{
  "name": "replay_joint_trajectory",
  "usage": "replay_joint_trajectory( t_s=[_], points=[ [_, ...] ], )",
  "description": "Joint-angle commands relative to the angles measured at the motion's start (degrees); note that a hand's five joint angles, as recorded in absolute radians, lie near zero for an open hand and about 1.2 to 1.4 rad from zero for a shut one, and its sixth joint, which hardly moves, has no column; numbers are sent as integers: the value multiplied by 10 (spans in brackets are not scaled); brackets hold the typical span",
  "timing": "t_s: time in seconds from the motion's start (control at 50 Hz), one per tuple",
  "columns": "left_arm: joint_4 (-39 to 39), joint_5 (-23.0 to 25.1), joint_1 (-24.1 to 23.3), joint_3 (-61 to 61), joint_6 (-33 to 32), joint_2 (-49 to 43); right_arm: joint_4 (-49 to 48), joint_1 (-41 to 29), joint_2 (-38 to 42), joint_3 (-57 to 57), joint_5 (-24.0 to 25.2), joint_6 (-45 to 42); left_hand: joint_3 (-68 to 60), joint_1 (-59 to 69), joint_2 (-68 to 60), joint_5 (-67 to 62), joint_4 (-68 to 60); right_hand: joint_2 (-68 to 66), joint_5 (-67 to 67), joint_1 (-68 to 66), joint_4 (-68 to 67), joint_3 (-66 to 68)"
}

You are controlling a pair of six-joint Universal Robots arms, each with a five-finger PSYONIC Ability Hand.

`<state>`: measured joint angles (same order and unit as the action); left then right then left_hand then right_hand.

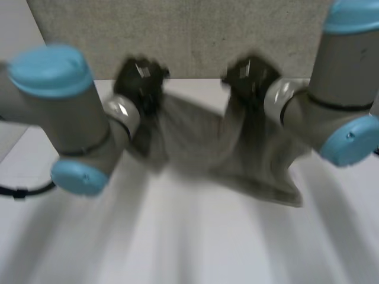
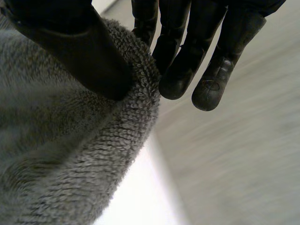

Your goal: Fold the towel.

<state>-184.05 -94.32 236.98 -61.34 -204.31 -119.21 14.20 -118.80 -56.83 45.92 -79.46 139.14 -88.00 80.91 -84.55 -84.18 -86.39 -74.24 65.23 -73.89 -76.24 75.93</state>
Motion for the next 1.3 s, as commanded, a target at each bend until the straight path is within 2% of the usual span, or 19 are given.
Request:
replay_joint_trajectory(
  t_s=[0.02, 0.04, 0.12, 0.28, 0.3, 0.36, 0.56, 0.68, 0.72, 0.74, 0.76, 0.78, 0.8, 0.82, 0.98, 1.04, 1.08, 1.14, 1.3],
  points=[
    [-58, -137, 22, 79, 114, 49, -321, 34, -131, 123, 10, 213, 80, -9, 45, 142, 64, -58, 48, -61, -38, 41],
    [-69, -155, 30, 64, 136, 59, -374, 46, -159, 164, 11, 239, 80, -9, 45, 142, 64, -58, 48, -61, -38, 41],
    [-79, -148, 32, 6, 153, 76, -406, 54, -178, 231, 30, 239, 80, -9, 45, 142, 64, -58, 48, -61, -38, 41],
    [-87, -57, 35, -207, 152, 77, -293, 53, -130, 323, 78, 134, 93, -22, 59, 155, 77, -58, 48, -61, -38, 41],
    [-92, -41, 35, -243, 149, 72, -272, 51, -111, 340, 81, 105, 160, -89, 125, 222, 144, -58, 48, -61, -38, 41],
    [-105, -20, 36, -313, 141, 62, -241, 55, -80, 383, 87, 52, 221, -150, 186, 283, 205, -58, 48, -61, -38, 41],
    [-100, -10, 37, -463, 99, 88, -169, 55, -78, 498, 80, -55, 246, -175, 212, 308, 230, -58, 48, -61, -38, 41],
    [-56, -6, 31, -518, 61, 189, -23, 60, -149, 495, 84, -68, 253, -182, 218, 315, 237, -58, 48, -61, -38, 41],
    [-40, 1, 26, -520, 60, 214, 14, 60, -161, 487, 84, -68, 293, -222, 258, 355, 277, -58, 48, -61, -38, 41],
    [-24, 14, 24, -520, 60, 237, 47, 60, -170, 477, 81, -67, 367, -296, 332, 428, 351, 128, -138, 125, 148, -145],
    [-24, 14, 24, -520, 60, 238, 48, 60, -170, 477, 81, -67, 367, -297, 333, 429, 351, 130, -140, 127, 150, -147],
    [-7, 28, 22, -519, 59, 258, 80, 61, -176, 464, 79, -64, 476, -405, 441, 537, 460, 387, -397, 383, 407, -404],
    [10, 48, 23, -515, 58, 275, 80, 61, -176, 464, 79, -64, 640, -569, 605, 702, 624, 389, -399, 386, 409, -406],
    [20, 68, 28, -506, 58, 286, 109, 61, -183, 445, 82, -59, 780, -709, 745, 842, 764, 642, -652, 639, 662, -659],
    [27, 114, 41, -440, 62, 273, 68, 59, -182, 329, 85, 42, 780, -709, 745, 841, 763, 642, -652, 639, 662, -659],
    [24, 114, 52, -391, 59, 210, 65, 59, -166, 313, 84, 46, 776, -705, 742, 838, 760, 642, -652, 639, 662, -659],
    [24, 111, 57, -355, 59, 169, 65, 52, -90, 259, 78, 43, 773, -702, 738, 835, 757, 642, -652, 639, 662, -659],
    [28, 108, 60, -287, 57, 86, 69, 52, -30, 213, 72, 35, 766, -695, 732, 828, 750, 642, -652, 639, 662, -659],
    [78, 108, 74, -165, 31, -46, 68, 44, 68, 159, 39, -20, 746, -675, 711, 808, 730, 606, -616, 603, 626, -623]
  ],
)
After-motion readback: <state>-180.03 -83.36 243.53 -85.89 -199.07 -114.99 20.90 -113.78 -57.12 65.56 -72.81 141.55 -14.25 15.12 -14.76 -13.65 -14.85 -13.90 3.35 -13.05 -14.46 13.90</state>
